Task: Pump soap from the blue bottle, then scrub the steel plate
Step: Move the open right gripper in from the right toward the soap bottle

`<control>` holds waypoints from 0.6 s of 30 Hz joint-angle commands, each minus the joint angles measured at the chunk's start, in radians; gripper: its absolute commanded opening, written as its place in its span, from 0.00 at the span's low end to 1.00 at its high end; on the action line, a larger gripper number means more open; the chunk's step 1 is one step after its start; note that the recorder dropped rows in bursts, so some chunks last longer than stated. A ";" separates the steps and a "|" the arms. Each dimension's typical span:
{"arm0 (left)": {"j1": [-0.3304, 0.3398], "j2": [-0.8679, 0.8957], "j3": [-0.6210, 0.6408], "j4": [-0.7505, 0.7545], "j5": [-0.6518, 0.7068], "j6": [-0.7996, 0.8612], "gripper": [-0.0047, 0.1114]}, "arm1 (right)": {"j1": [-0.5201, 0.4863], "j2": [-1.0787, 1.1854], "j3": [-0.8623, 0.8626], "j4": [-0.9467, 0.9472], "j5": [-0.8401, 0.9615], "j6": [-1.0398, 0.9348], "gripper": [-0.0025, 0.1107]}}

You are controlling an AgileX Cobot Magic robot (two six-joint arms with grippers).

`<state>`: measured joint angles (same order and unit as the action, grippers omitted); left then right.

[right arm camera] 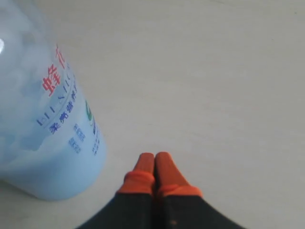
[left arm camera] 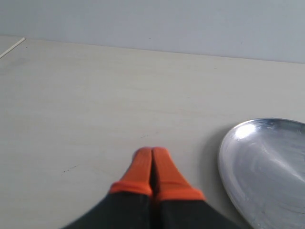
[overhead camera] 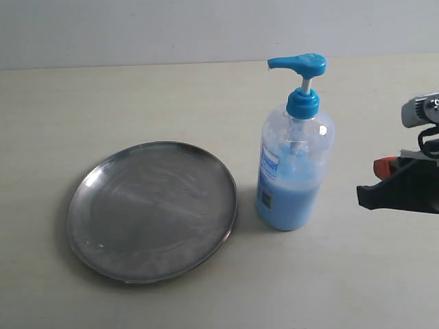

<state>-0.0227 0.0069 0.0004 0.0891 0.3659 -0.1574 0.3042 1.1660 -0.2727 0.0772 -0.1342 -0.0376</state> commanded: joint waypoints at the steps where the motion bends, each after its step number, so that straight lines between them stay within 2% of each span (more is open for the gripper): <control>1: 0.002 -0.007 0.000 -0.003 -0.011 -0.003 0.04 | 0.004 0.004 0.130 0.001 -0.290 0.011 0.02; 3: 0.002 -0.007 0.000 -0.003 -0.011 -0.003 0.04 | 0.004 0.004 0.198 -0.007 -0.430 0.020 0.02; 10: 0.002 -0.007 0.000 -0.003 -0.011 -0.003 0.04 | 0.004 0.004 0.273 -0.085 -0.637 0.038 0.02; 18: 0.002 -0.007 0.000 -0.003 -0.011 -0.003 0.04 | 0.004 0.004 0.273 -0.284 -0.649 0.118 0.02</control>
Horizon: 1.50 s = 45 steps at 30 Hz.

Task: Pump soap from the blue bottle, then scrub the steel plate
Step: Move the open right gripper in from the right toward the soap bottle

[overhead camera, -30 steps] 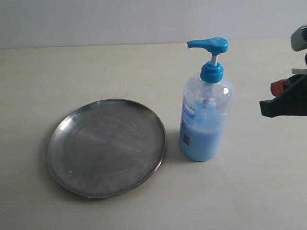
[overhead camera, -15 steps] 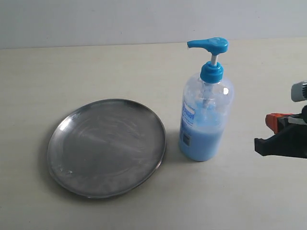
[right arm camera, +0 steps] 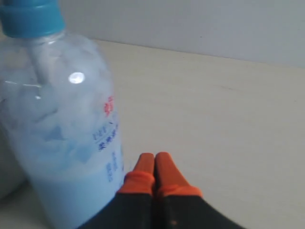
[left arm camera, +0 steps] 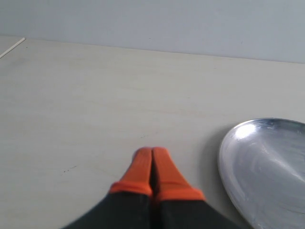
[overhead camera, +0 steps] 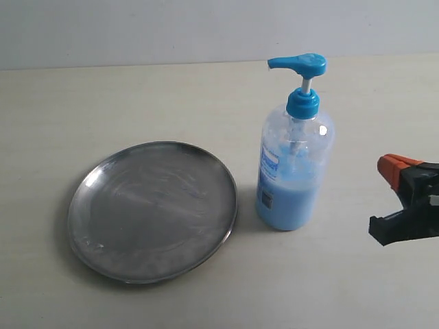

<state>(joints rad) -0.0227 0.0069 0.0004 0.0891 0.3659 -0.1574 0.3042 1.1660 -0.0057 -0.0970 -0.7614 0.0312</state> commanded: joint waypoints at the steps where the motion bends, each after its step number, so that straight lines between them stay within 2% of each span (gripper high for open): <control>1: 0.002 -0.007 0.000 -0.003 -0.011 -0.003 0.04 | 0.004 0.004 0.006 -0.117 -0.022 0.051 0.02; 11: 0.002 -0.007 0.000 -0.003 -0.011 -0.003 0.04 | 0.004 0.004 0.006 -0.118 0.006 0.153 0.03; 14: 0.002 -0.007 0.000 -0.003 -0.011 -0.003 0.04 | 0.004 0.004 0.006 -0.125 -0.009 0.164 0.10; 17: 0.002 -0.007 0.000 -0.003 -0.011 -0.003 0.04 | 0.004 0.004 0.006 -0.131 -0.023 0.164 0.28; 22: 0.002 -0.007 0.000 -0.003 -0.011 -0.003 0.04 | 0.004 0.004 0.006 -0.171 -0.049 0.175 0.75; 24: 0.002 -0.007 0.000 -0.003 -0.011 -0.003 0.04 | 0.004 0.004 0.006 -0.233 -0.072 0.178 0.89; 26: 0.002 -0.007 0.000 -0.003 -0.011 -0.003 0.04 | 0.004 0.008 0.006 -0.289 -0.072 0.202 0.95; 45: 0.002 -0.007 0.000 -0.003 -0.011 -0.003 0.04 | 0.004 0.168 -0.115 -0.351 -0.067 0.244 0.95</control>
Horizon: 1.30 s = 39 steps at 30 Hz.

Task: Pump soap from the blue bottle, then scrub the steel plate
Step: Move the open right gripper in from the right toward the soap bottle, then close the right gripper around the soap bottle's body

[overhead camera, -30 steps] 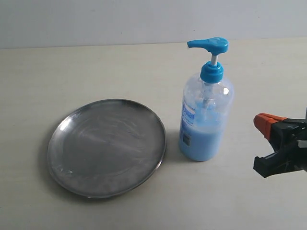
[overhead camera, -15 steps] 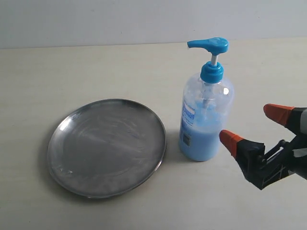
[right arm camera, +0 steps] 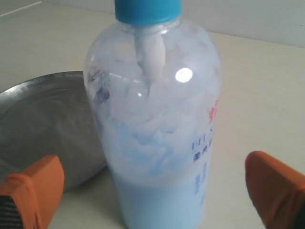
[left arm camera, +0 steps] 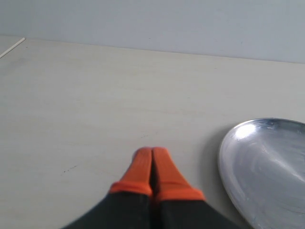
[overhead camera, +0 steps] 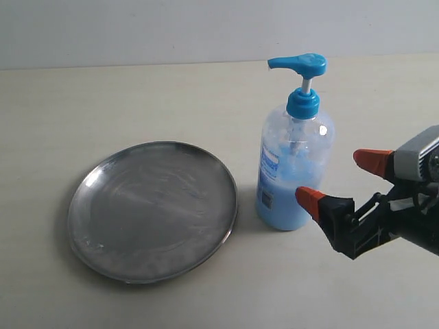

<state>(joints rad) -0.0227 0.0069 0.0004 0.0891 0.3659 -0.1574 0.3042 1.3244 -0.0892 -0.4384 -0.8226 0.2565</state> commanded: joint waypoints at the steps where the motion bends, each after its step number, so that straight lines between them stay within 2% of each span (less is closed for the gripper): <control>1: 0.002 -0.007 0.000 -0.003 -0.011 -0.003 0.04 | 0.004 0.010 -0.040 -0.010 -0.001 0.030 0.95; 6: 0.002 -0.007 0.000 -0.003 -0.011 -0.003 0.04 | 0.049 0.010 -0.058 0.020 0.030 0.042 0.95; 14: 0.002 -0.007 0.000 -0.003 -0.011 -0.003 0.04 | 0.174 0.010 -0.058 0.311 0.095 -0.063 0.95; 20: 0.002 -0.007 0.000 -0.003 -0.011 -0.003 0.04 | 0.313 0.010 -0.058 0.551 0.141 -0.191 0.95; 30: 0.002 -0.007 0.000 -0.003 -0.011 -0.003 0.04 | 0.533 0.019 -0.076 1.025 0.084 -0.472 0.95; 39: 0.002 -0.007 0.000 -0.003 -0.011 -0.003 0.04 | 0.654 0.171 -0.198 1.288 -0.001 -0.642 0.95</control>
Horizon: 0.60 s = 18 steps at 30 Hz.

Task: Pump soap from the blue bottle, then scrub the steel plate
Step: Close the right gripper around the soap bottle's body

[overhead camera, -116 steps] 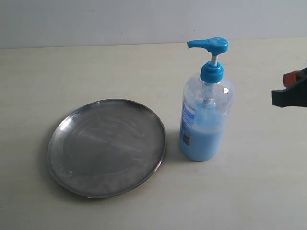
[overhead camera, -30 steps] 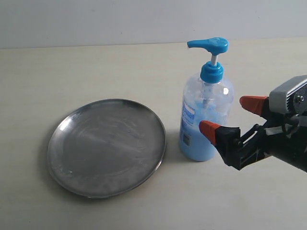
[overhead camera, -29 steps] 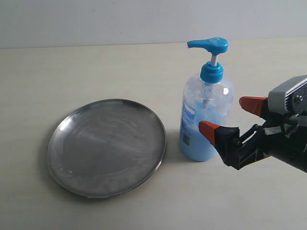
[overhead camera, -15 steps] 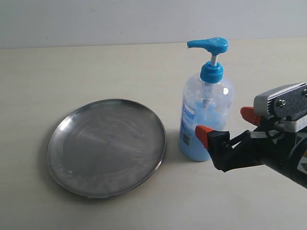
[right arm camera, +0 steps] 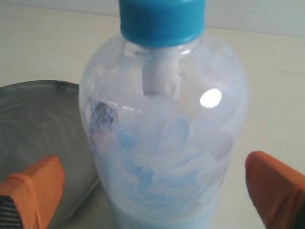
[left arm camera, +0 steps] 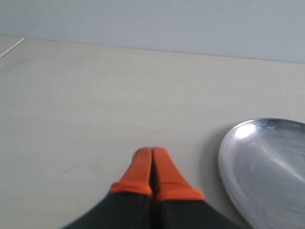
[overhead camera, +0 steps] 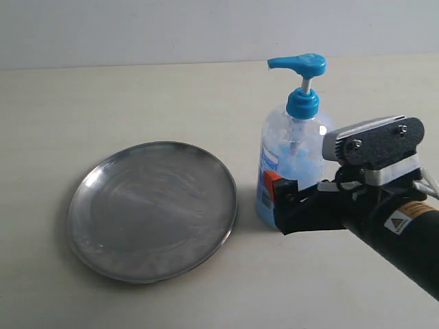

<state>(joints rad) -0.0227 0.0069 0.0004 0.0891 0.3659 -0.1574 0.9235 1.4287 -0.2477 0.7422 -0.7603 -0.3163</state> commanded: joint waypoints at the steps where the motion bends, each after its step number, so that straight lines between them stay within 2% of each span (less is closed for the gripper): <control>1: 0.002 -0.007 0.000 -0.003 -0.011 -0.003 0.04 | 0.043 0.086 -0.048 0.103 -0.078 -0.066 0.95; 12: 0.002 -0.007 0.000 -0.003 -0.011 -0.003 0.04 | 0.052 0.246 -0.119 0.178 -0.211 -0.039 0.95; 18: 0.002 -0.007 0.000 -0.003 -0.011 -0.003 0.04 | 0.052 0.280 -0.121 0.147 -0.285 0.032 0.94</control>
<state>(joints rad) -0.0227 0.0069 0.0004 0.0891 0.3659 -0.1574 0.9758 1.6937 -0.3636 0.8995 -0.9868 -0.3103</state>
